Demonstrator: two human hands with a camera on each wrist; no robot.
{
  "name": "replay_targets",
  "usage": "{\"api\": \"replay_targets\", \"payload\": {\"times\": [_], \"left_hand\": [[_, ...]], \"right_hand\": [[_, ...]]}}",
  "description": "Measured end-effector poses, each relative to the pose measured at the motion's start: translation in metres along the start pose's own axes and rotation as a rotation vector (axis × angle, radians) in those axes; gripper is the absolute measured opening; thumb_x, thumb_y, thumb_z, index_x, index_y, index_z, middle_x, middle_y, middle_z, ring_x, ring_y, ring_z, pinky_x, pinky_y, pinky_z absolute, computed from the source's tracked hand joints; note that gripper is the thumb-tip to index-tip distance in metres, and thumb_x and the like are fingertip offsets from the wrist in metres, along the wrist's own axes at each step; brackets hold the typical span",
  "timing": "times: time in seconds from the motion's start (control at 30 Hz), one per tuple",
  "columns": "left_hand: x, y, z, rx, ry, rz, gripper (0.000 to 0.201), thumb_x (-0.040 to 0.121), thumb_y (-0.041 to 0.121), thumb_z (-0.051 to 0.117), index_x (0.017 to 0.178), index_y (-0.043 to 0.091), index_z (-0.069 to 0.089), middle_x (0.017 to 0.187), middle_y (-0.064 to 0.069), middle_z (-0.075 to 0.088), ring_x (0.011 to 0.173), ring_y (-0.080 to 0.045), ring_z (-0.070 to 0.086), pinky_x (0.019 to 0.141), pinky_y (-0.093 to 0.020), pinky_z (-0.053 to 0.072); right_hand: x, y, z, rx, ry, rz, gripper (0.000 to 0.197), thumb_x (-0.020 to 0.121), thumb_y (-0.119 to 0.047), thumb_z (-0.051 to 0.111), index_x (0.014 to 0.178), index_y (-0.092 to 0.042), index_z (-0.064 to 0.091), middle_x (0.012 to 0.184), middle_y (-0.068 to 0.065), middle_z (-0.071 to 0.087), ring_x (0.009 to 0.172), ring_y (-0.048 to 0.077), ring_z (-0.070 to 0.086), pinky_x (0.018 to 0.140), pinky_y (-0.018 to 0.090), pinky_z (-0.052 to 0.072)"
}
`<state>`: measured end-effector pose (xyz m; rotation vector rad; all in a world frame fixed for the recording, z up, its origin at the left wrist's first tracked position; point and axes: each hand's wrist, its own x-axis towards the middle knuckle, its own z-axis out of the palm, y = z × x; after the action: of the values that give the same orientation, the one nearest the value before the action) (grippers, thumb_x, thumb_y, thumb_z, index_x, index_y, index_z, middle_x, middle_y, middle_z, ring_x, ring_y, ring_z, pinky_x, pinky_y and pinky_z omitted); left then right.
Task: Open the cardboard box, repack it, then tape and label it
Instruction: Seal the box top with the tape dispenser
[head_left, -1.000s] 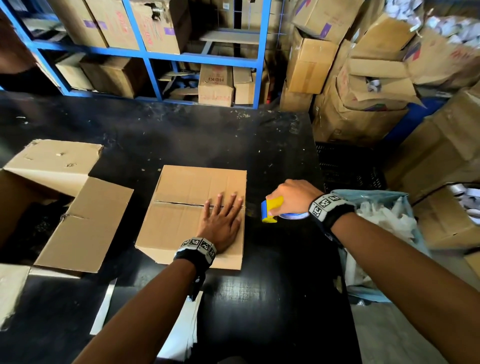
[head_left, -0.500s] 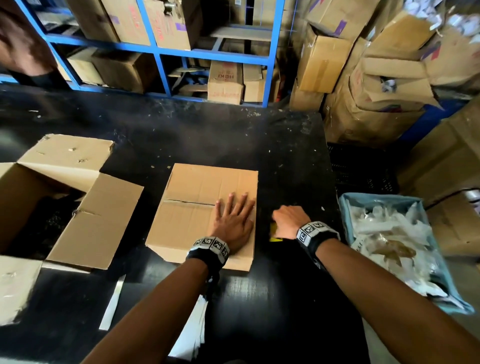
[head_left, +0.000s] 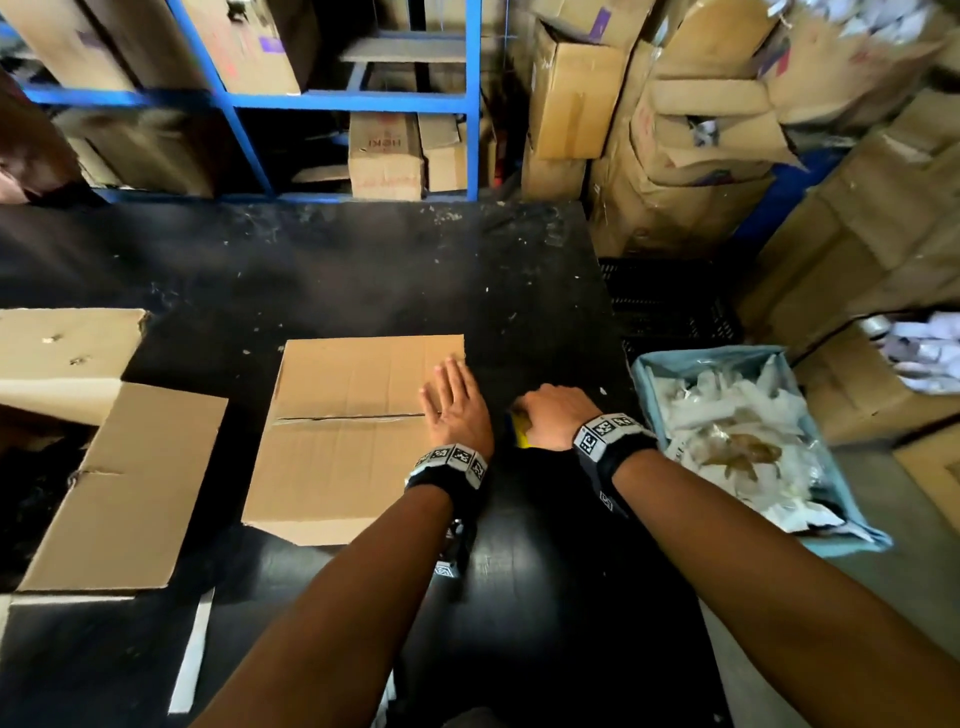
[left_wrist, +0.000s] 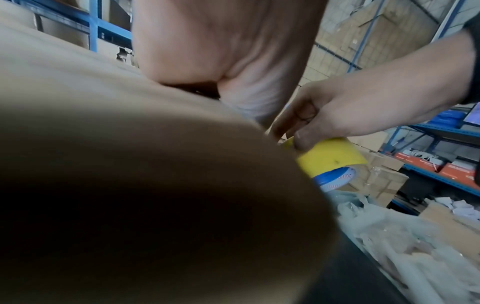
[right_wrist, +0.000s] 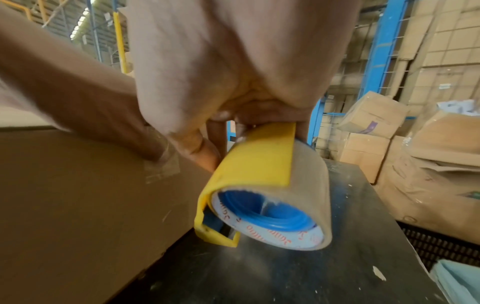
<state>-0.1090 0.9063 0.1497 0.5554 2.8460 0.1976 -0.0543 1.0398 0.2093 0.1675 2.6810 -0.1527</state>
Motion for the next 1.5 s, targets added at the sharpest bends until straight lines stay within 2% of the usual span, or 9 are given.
{"api": "replay_targets", "payload": {"times": [0.1, 0.23, 0.4, 0.6, 0.83, 1.0, 1.23, 1.37, 1.5], "left_hand": [[-0.002, 0.003, -0.005, 0.026, -0.037, -0.012, 0.079, 0.096, 0.008, 0.038, 0.153, 0.003, -0.017, 0.164, -0.013, -0.017, 0.151, -0.033, -0.014, 0.121, -0.057, 0.001], [-0.002, -0.011, -0.017, -0.053, -0.133, 0.104, 0.114, 0.084, 0.044, 0.067, 0.155, 0.005, -0.012, 0.164, -0.015, -0.017, 0.151, -0.034, -0.015, 0.119, -0.057, -0.004], [-0.033, -0.061, -0.024, -0.141, -0.054, 0.269, 0.084, 0.096, 0.060, 0.041, 0.157, 0.011, 0.011, 0.166, -0.012, 0.002, 0.153, -0.034, -0.001, 0.123, -0.050, 0.006], [-0.093, -0.149, -0.006, 0.009, 0.040, 0.338, 0.080, 0.093, 0.071, 0.015, 0.158, 0.025, 0.008, 0.167, -0.005, 0.002, 0.153, -0.032, 0.002, 0.121, -0.056, 0.009], [-0.125, -0.209, -0.006, 0.004, 0.080, 0.301, 0.066, 0.098, 0.065, 0.019, 0.156, 0.041, 0.000, 0.166, 0.001, -0.008, 0.153, -0.031, -0.007, 0.121, -0.058, 0.001], [-0.131, -0.242, -0.012, 0.013, 0.061, 0.306, 0.063, 0.103, 0.052, 0.021, 0.158, 0.031, 0.001, 0.166, -0.008, -0.004, 0.152, -0.036, -0.002, 0.123, -0.054, 0.005], [-0.131, -0.263, -0.023, -0.033, 0.027, 0.382, 0.058, 0.107, 0.035, 0.027, 0.159, 0.019, 0.005, 0.166, -0.012, 0.000, 0.152, -0.037, -0.001, 0.123, -0.052, 0.009], [-0.128, -0.266, -0.025, -0.093, 0.027, 0.387, 0.057, 0.106, 0.033, 0.032, 0.158, 0.019, 0.013, 0.166, -0.012, 0.005, 0.152, -0.037, 0.003, 0.123, -0.053, 0.012], [-0.130, -0.265, -0.025, -0.139, 0.062, 0.378, 0.056, 0.105, 0.032, 0.039, 0.157, 0.017, 0.023, 0.165, -0.012, 0.013, 0.151, -0.037, 0.010, 0.122, -0.052, 0.014]], "right_hand": [[-0.009, 0.007, 0.006, 0.096, -0.009, 0.030, 0.039, 0.090, -0.039, 0.051, 0.126, -0.030, 0.066, 0.120, 0.014, 0.069, 0.108, 0.039, 0.067, 0.087, 0.043, 0.054], [-0.021, 0.011, 0.023, 0.163, 0.001, 0.079, 0.055, 0.091, -0.018, 0.054, 0.145, -0.026, 0.053, 0.138, 0.015, 0.060, 0.124, 0.039, 0.058, 0.098, 0.042, 0.049], [-0.042, -0.009, 0.057, 0.266, 0.025, 0.131, 0.053, 0.087, -0.015, 0.063, 0.140, -0.018, 0.059, 0.136, 0.015, 0.063, 0.124, 0.038, 0.058, 0.099, 0.040, 0.050], [-0.076, -0.062, 0.118, 0.336, 0.055, 0.239, 0.054, 0.087, -0.022, 0.068, 0.139, -0.016, 0.057, 0.129, 0.017, 0.064, 0.118, 0.039, 0.061, 0.096, 0.043, 0.053], [-0.123, -0.141, 0.185, 0.386, 0.131, 0.348, 0.043, 0.094, -0.019, 0.055, 0.137, -0.013, 0.054, 0.123, 0.023, 0.063, 0.113, 0.044, 0.061, 0.094, 0.044, 0.049], [-0.135, -0.186, 0.205, 0.315, 0.134, 0.336, 0.040, 0.100, -0.018, 0.050, 0.139, -0.009, 0.050, 0.123, 0.024, 0.063, 0.111, 0.044, 0.063, 0.090, 0.046, 0.051], [-0.131, -0.206, 0.212, 0.312, 0.141, 0.363, 0.057, 0.100, -0.018, 0.050, 0.154, -0.011, 0.033, 0.131, 0.019, 0.060, 0.113, 0.040, 0.064, 0.091, 0.043, 0.051], [-0.132, -0.212, 0.212, 0.395, 0.141, 0.388, 0.042, 0.102, -0.021, 0.048, 0.143, -0.011, 0.043, 0.108, 0.013, 0.065, 0.105, 0.038, 0.066, 0.089, 0.042, 0.051], [-0.134, -0.212, 0.219, 0.371, 0.125, 0.342, 0.046, 0.096, -0.018, 0.055, 0.140, -0.012, 0.042, 0.116, 0.020, 0.066, 0.099, 0.039, 0.066, 0.086, 0.043, 0.055]]}}
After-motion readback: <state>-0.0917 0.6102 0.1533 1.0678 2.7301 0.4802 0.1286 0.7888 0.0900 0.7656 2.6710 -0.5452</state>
